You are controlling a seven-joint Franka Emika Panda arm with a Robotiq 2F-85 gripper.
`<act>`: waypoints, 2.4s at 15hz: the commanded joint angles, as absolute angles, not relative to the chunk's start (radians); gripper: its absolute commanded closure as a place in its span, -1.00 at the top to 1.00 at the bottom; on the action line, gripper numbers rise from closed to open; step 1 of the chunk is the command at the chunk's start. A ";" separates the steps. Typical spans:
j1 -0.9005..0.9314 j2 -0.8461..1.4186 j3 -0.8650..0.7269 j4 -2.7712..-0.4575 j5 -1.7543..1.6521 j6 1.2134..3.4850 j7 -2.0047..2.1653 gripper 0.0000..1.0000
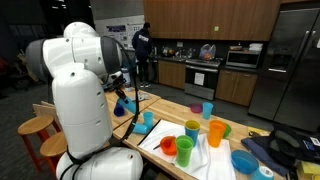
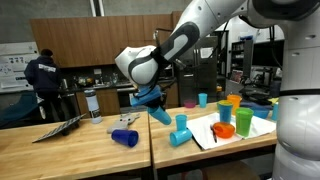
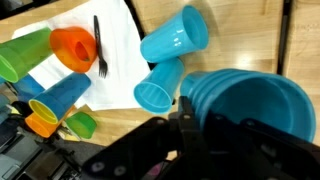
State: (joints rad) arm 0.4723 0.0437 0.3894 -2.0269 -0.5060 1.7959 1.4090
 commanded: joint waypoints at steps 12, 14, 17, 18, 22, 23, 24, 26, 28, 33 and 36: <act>0.343 -0.161 0.347 -2.258 -0.319 2.167 1.461 -0.95; 0.335 -0.197 0.351 -2.291 -0.304 2.187 1.483 -0.95; 0.326 -0.263 0.354 -2.345 -0.269 2.216 1.511 -0.95; 0.322 -0.291 0.354 -2.365 -0.257 2.222 1.517 -0.95; 0.305 -0.385 0.349 -2.434 -0.193 2.234 1.527 -0.95; 0.300 -0.413 0.344 -2.458 -0.170 2.238 1.521 -0.95; 0.293 -0.436 0.339 -2.480 -0.148 2.244 1.518 -0.95; 0.280 -0.483 0.330 -2.526 -0.107 2.247 1.512 -0.95; 0.264 -0.524 0.325 -2.566 -0.079 2.251 1.512 -0.95; 0.226 -0.606 0.315 -2.631 -0.049 2.244 1.504 -0.95; 0.223 -0.627 0.302 -2.643 -0.035 2.259 1.463 -0.95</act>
